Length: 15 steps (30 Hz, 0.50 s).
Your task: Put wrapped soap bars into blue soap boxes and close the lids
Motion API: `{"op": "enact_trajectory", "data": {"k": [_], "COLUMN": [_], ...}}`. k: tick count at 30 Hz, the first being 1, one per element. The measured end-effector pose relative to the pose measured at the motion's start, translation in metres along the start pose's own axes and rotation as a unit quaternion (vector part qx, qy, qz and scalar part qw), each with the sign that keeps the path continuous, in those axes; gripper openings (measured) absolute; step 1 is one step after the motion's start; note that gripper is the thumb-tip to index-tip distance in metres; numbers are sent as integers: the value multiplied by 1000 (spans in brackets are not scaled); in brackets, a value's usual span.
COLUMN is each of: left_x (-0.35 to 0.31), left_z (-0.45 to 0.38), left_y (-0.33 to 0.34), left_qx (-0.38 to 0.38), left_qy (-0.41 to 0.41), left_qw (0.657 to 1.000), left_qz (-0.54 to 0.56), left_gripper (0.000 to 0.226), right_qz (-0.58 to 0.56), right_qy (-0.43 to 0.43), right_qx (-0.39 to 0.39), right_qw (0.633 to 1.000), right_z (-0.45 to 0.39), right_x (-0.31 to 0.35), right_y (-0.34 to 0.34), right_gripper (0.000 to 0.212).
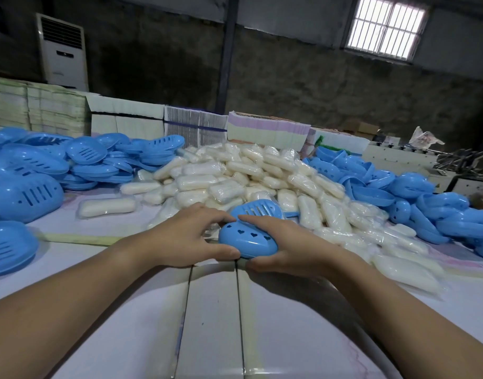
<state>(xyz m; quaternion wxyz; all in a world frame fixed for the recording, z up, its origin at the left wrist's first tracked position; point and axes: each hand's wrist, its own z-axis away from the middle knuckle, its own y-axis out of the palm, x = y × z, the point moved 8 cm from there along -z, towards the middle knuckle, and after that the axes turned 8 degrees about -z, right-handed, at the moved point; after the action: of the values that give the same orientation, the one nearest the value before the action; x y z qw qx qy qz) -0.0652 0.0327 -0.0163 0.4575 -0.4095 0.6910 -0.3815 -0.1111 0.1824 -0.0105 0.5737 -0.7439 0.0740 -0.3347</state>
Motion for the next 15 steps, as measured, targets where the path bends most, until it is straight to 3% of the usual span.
{"op": "enact_trajectory", "data": {"k": [5, 9, 13, 15], "left_x": [-4, -10, -21, -30], "left_z": [2, 4, 9, 11], "left_y": [-3, -18, -28, -31], "left_qx": [-22, -109, -147, -155], "left_qy": [26, 49, 70, 90], "left_qw": [999, 993, 987, 984], "left_qz": [10, 13, -13, -23], "left_gripper": [68, 48, 59, 56], "right_qz": [-51, -117, -248, -260], "right_qy": [3, -3, -14, -21], "right_qx": [-22, -29, -15, -25], "right_qw": [998, 993, 968, 965], "right_z": [1, 2, 4, 5], "right_x": [0, 2, 4, 6], "right_y": [-2, -6, -8, -11], "right_gripper": [70, 66, 63, 63]}}
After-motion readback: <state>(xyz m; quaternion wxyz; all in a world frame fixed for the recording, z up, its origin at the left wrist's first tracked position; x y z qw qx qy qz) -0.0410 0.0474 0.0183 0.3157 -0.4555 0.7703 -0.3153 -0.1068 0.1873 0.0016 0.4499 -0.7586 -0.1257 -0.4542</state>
